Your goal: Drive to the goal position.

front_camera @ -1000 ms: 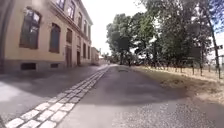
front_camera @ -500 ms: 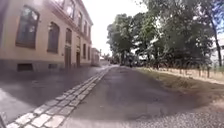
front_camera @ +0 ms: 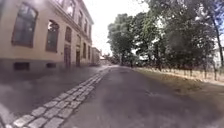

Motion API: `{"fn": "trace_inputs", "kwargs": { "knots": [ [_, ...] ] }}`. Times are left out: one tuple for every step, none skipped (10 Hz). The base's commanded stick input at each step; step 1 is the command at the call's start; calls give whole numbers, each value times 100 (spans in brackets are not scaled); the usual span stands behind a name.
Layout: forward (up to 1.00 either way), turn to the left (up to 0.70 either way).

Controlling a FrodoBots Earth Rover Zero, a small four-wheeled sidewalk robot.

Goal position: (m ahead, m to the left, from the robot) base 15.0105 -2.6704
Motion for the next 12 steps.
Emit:
{"fn": "trace_inputs", "kwargs": {
  "knots": [
    [70, 0],
    [70, 0],
    [70, -28],
    [70, -28],
    [70, -11],
    [70, 0],
    [70, 0],
    [70, 0],
    [70, 0],
    [70, 0],
    [70, 0],
    [70, -6]
  ]
}}
